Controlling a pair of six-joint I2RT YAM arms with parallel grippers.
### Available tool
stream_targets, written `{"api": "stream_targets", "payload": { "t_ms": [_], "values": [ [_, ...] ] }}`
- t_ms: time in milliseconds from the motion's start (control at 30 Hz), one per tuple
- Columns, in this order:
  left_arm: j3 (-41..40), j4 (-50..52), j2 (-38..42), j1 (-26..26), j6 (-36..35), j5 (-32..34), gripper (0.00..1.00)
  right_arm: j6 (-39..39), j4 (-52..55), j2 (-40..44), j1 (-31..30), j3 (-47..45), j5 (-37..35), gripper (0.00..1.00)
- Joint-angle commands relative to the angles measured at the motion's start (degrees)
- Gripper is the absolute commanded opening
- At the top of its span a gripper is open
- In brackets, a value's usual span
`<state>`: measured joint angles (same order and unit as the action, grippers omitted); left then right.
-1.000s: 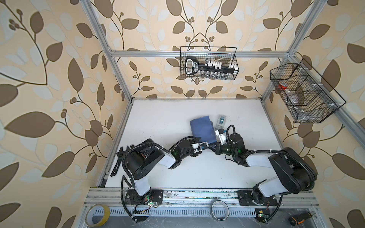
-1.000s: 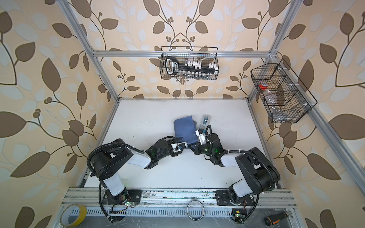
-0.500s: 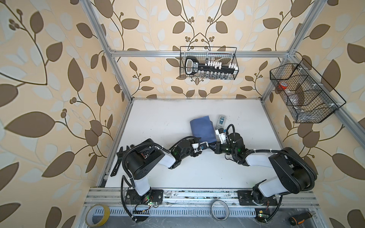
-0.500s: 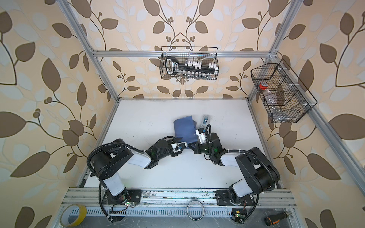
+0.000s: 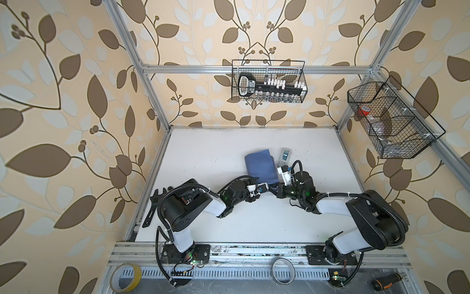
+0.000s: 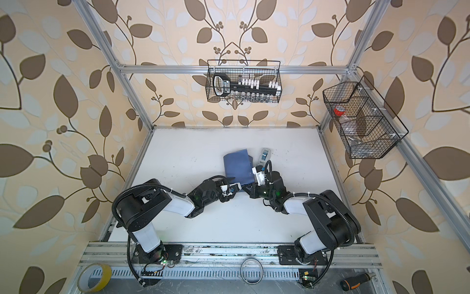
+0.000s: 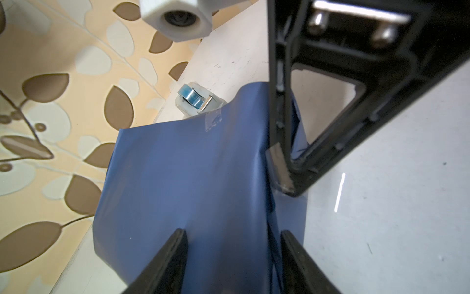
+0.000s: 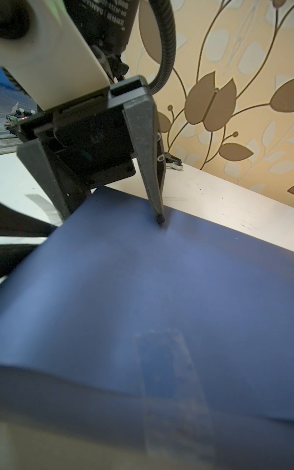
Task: Wrap a gift box in wrapping paper
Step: Stick the wrapping paper to the gift box.
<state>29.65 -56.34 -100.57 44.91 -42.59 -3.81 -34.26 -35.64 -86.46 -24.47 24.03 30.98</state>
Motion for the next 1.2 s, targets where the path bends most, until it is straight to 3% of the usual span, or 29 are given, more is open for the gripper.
{"api": "stream_targets", "payload": {
  "t_ms": [0,800,1167],
  "values": [
    [-1.35,3.71,-0.85,-0.23,0.57,-0.29,0.58,-0.34,0.31,-0.32,0.30,1.10,-2.07,0.12],
    [-1.34,3.63,-0.93,-0.28,0.54,-0.31,0.58,-3.76,3.62,0.37,1.09,1.02,-3.19,0.25],
    [-1.35,3.53,-0.85,-0.26,0.44,-0.15,0.58,-0.31,10.29,5.61,3.11,-1.34,-3.79,0.32]
  ]
}}
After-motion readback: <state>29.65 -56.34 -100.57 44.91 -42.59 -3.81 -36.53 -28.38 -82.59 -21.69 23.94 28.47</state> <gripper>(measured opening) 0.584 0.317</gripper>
